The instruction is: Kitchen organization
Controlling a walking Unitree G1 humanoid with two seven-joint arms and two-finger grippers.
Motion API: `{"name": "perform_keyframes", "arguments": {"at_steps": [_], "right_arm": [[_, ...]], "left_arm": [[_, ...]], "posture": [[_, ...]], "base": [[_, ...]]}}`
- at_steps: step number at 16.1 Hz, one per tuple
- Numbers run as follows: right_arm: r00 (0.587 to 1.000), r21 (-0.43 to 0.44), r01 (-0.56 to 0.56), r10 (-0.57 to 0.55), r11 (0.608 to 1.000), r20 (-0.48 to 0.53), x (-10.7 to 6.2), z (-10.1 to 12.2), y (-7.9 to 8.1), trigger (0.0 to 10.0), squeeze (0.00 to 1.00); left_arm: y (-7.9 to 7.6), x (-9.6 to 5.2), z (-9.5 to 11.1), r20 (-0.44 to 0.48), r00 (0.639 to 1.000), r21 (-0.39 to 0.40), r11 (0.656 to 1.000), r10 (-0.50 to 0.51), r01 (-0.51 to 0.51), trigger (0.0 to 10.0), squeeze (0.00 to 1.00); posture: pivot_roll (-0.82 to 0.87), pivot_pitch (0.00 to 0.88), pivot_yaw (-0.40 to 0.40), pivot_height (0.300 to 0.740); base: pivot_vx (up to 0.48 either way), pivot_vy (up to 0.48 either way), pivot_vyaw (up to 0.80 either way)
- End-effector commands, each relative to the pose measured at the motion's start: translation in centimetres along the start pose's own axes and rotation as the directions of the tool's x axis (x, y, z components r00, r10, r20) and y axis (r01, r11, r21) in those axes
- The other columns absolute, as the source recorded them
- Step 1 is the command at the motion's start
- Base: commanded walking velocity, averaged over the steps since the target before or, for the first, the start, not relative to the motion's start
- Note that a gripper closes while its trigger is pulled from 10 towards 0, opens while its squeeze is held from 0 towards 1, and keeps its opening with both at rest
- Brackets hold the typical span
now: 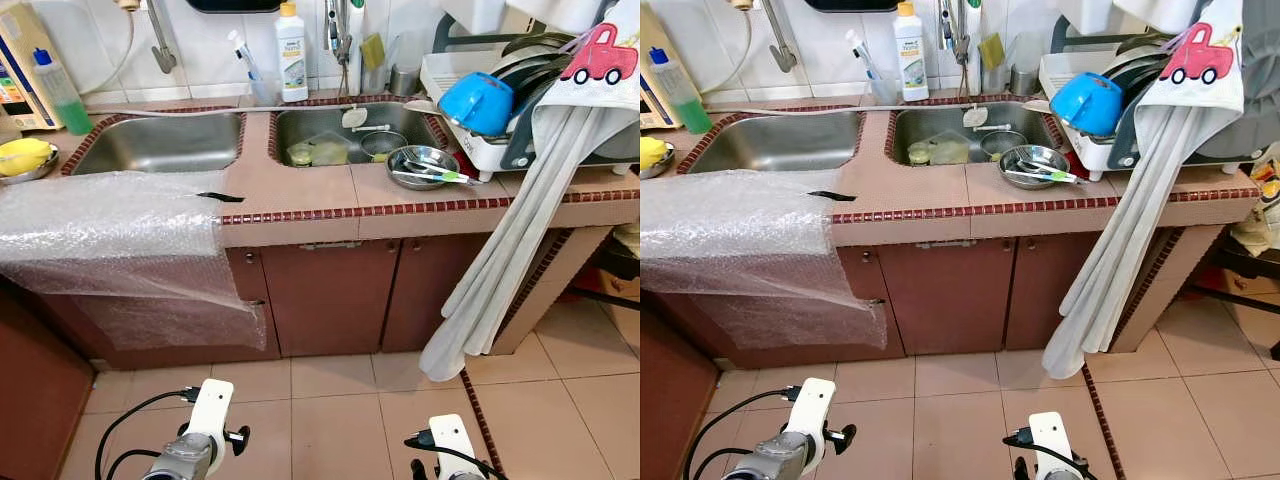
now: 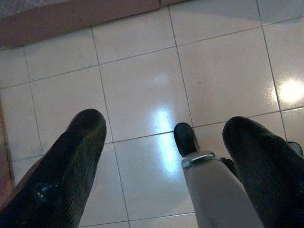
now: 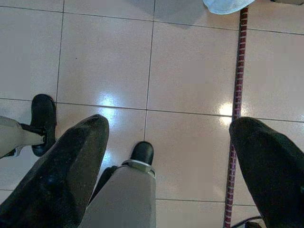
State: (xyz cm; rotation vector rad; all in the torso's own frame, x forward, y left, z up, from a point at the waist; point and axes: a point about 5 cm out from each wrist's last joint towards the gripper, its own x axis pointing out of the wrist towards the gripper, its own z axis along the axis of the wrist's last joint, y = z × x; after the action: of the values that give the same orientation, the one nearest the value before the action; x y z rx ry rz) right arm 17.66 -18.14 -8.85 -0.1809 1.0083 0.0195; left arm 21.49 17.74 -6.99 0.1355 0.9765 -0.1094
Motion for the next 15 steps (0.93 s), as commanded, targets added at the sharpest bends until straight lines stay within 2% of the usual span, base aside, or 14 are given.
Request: {"name": "perform_keyframes", "arguments": {"at_steps": [1, 10, 14, 15], "right_arm": [[1.0, -0.003, -0.009, 0.009, 1.0, -0.005, 0.01, 0.0, 0.24, 10.0, 0.0], [1.0, -0.005, -0.009, 0.009, 1.0, 0.0, 0.04, 0.23, 0.46, 10.0, 0.0], [1.0, 0.0, -0.007, 0.007, 1.0, -0.001, 0.04, 0.17, 0.21, 10.0, 0.0], [1.0, 0.023, -0.02, 0.02, 1.0, -0.006, 0.02, 0.03, 0.28, 10.0, 0.0]], "left_arm": [[0.26, -0.06, -0.41, -0.015, 1.0, 0.005, 1.0, 0.004, -0.004, 10.0, 0.0], [0.19, -0.08, -0.72, -0.032, 0.999, -0.007, 1.0, -0.006, 0.006, 10.0, 0.0], [0.3, -0.1, -0.71, -0.028, 1.0, 0.001, 1.0, -0.004, 0.004, 10.0, 0.0], [0.3, -0.08, -0.35, -0.004, 1.0, 0.027, 1.0, -0.005, 0.005, 10.0, 0.0]], "posture": [[-0.04, 0.0, 0.084, 0.74], [-0.04, 0.0, 0.083, 0.74], [-0.04, 0.0, 0.088, 0.74], [-0.04, 0.0, 0.087, 0.74]], "base": [[0.0, 0.0, 0.0], [0.0, 0.0, 0.0], [0.0, 0.0, 0.0], [0.0, 0.0, 0.0]]}}
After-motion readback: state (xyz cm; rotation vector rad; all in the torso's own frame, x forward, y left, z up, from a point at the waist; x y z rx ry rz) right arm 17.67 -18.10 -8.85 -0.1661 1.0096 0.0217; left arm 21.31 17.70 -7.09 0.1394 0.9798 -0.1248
